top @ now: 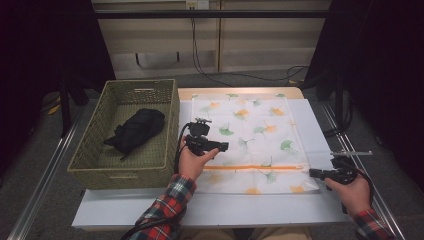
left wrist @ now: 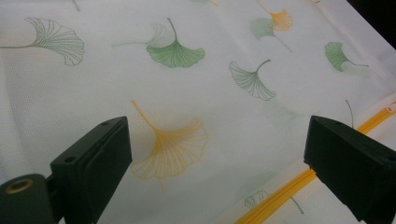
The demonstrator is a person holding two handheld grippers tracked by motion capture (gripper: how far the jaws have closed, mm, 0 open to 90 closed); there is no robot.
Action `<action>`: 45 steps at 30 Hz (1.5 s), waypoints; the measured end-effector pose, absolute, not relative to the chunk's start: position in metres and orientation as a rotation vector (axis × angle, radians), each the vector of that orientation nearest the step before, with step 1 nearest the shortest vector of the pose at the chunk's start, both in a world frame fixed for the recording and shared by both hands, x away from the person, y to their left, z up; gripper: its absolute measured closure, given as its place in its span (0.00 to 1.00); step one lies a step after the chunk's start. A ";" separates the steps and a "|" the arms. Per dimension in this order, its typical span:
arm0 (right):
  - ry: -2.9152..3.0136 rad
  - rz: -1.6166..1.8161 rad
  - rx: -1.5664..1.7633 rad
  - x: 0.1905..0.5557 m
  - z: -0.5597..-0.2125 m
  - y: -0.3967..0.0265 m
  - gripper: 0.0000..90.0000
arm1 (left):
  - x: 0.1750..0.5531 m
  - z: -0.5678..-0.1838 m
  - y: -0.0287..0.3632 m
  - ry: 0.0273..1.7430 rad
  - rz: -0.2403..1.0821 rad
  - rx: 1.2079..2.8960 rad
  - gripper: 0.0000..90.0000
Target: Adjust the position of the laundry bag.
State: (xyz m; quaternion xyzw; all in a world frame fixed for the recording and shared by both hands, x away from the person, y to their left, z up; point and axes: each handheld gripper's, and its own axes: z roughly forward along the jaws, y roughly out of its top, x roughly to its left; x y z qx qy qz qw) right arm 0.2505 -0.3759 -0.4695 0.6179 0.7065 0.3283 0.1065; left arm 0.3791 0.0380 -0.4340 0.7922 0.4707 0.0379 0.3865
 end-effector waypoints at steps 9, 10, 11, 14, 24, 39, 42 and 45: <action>2.086 0.909 1.750 0.252 -0.470 -0.372 0.82 | 0.379 -0.435 0.038 1.190 0.092 2.031 0.08; 2.081 0.916 1.753 0.252 -0.471 -0.372 0.81 | 0.379 -0.435 0.037 1.195 0.090 2.024 0.08; 2.073 0.929 1.763 0.252 -0.471 -0.371 0.79 | 0.379 -0.435 0.037 1.195 0.090 2.024 0.08; 2.094 0.909 1.712 0.254 -0.471 -0.368 0.75 | 0.379 -0.435 0.037 1.196 0.090 2.023 0.08; 2.078 0.770 1.652 0.256 -0.471 -0.356 0.97 | 0.378 -0.436 0.035 1.186 0.088 2.025 0.08; 1.974 1.127 1.813 0.254 -0.457 -0.376 0.98 | 0.376 -0.433 0.034 1.155 0.051 2.021 0.07; 1.974 1.163 1.814 0.254 -0.455 -0.377 0.98 | 0.376 -0.432 0.033 1.154 0.047 2.026 0.06; 1.992 1.227 1.820 0.254 -0.455 -0.377 0.98 | 0.375 -0.432 0.030 1.141 0.043 2.033 0.05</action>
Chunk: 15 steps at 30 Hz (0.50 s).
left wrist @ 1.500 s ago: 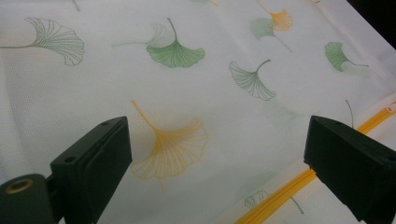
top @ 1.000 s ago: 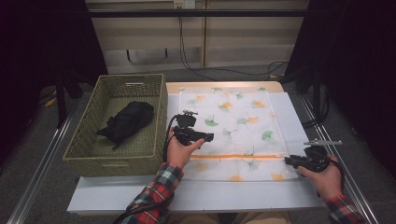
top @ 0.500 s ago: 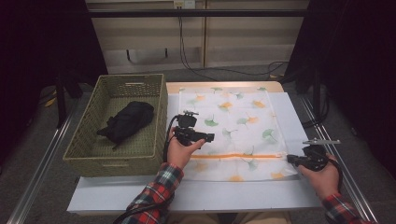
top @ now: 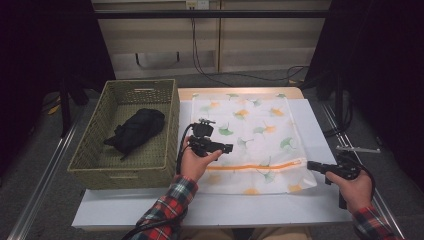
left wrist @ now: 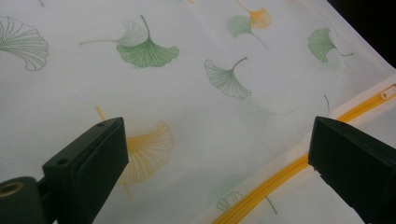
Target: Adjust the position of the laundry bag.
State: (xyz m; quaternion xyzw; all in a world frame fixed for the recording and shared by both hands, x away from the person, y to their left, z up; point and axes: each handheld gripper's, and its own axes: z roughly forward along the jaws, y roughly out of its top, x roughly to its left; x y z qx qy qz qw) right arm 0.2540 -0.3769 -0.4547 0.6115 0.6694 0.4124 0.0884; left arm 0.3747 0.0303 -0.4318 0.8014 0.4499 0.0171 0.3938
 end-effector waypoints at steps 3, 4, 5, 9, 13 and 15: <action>2.012 1.262 1.799 0.254 -0.452 -0.377 0.98 | 0.374 -0.432 0.027 1.136 0.026 2.036 0.04; 2.012 1.270 1.791 0.254 -0.452 -0.377 0.98 | 0.372 -0.433 0.025 1.123 0.014 2.029 0.04; 2.018 1.274 1.779 0.255 -0.451 -0.376 0.98 | 0.372 -0.433 0.025 1.123 0.014 2.029 0.04; 2.029 1.258 1.806 0.256 -0.450 -0.375 0.98 | 0.372 -0.434 0.022 1.088 -0.027 2.056 0.04; 2.022 1.301 1.828 0.257 -0.447 -0.373 0.99 | 0.372 -0.434 0.021 1.072 -0.040 2.061 0.05; 2.036 1.302 1.834 0.257 -0.446 -0.372 0.99 | 0.372 -0.434 0.021 1.062 -0.043 2.069 0.05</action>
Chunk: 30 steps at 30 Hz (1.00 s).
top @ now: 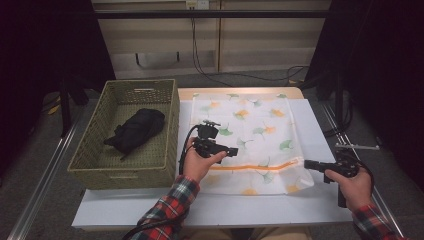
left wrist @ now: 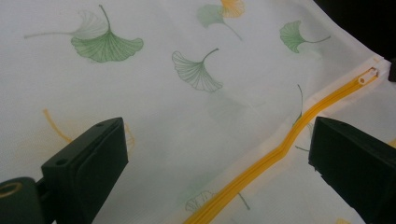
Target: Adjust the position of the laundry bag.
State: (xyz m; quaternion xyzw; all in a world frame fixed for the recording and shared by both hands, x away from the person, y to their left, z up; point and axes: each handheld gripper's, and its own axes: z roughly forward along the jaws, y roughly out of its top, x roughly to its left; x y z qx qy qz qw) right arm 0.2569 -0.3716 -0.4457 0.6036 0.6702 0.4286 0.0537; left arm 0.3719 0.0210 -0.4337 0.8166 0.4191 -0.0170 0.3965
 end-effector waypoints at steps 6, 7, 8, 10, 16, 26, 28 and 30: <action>2.049 1.342 1.819 0.259 -0.444 -0.369 0.99 | 0.371 -0.434 0.017 1.048 -0.067 2.073 0.05; 2.049 1.342 1.819 0.259 -0.444 -0.369 0.99 | 0.370 -0.434 0.015 1.049 -0.075 2.070 0.05; 2.051 1.352 1.817 0.259 -0.444 -0.369 0.99 | 0.369 -0.432 0.014 1.035 -0.082 2.069 0.06; 2.047 1.350 1.813 0.259 -0.444 -0.369 0.99 | 0.370 -0.432 0.013 1.025 -0.087 2.074 0.06; 2.068 1.388 1.799 0.258 -0.443 -0.370 0.99 | 0.366 -0.427 0.004 0.979 -0.127 2.086 0.08; 2.072 1.429 1.779 0.259 -0.443 -0.367 0.99 | 0.359 -0.426 -0.016 0.915 -0.176 2.113 0.12; 2.070 1.442 1.771 0.260 -0.443 -0.367 0.99 | 0.358 -0.427 -0.021 0.905 -0.183 2.121 0.13; 2.073 1.433 1.765 0.260 -0.443 -0.366 0.99 | 0.357 -0.429 -0.026 0.898 -0.192 2.121 0.14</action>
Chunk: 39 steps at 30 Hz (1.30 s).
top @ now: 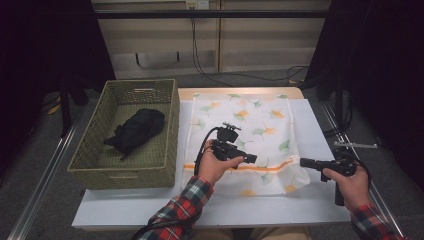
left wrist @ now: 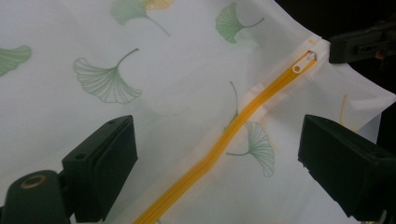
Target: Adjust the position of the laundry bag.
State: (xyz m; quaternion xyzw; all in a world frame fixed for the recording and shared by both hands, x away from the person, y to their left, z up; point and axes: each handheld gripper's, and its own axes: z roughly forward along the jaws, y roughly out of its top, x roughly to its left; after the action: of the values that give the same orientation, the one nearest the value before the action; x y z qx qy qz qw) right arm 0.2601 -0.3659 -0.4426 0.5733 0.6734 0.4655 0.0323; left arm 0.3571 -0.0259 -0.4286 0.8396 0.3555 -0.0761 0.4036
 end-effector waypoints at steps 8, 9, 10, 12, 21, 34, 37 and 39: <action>2.084 1.441 1.747 0.261 -0.443 -0.365 0.99 | 0.354 -0.432 -0.043 0.831 -0.213 2.151 0.24; 2.085 1.440 1.754 0.261 -0.443 -0.365 0.99 | 0.353 -0.433 -0.046 0.830 -0.212 2.145 0.25; 2.085 1.440 1.754 0.261 -0.443 -0.365 0.99 | 0.353 -0.433 -0.046 0.830 -0.212 2.145 0.27; 2.090 1.436 1.739 0.262 -0.443 -0.364 0.99 | 0.352 -0.433 -0.049 0.809 -0.209 2.163 0.30; 2.100 1.441 1.734 0.264 -0.442 -0.362 0.99 | 0.348 -0.434 -0.065 0.746 -0.227 2.158 0.39; 2.106 1.436 1.723 0.264 -0.442 -0.362 0.99 | 0.348 -0.440 -0.081 0.761 -0.270 2.140 0.40; 2.106 1.438 1.725 0.264 -0.442 -0.362 0.99 | 0.348 -0.440 -0.082 0.764 -0.282 2.145 0.41; 2.113 1.433 1.713 0.264 -0.441 -0.361 0.99 | 0.348 -0.441 -0.084 0.758 -0.290 2.148 0.41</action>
State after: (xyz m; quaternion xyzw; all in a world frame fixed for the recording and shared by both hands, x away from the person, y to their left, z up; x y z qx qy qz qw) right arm 0.2640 -0.3614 -0.4414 0.5569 0.6868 0.4659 0.0336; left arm 0.3480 -0.0837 -0.4407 0.8532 0.3011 -0.1151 0.4100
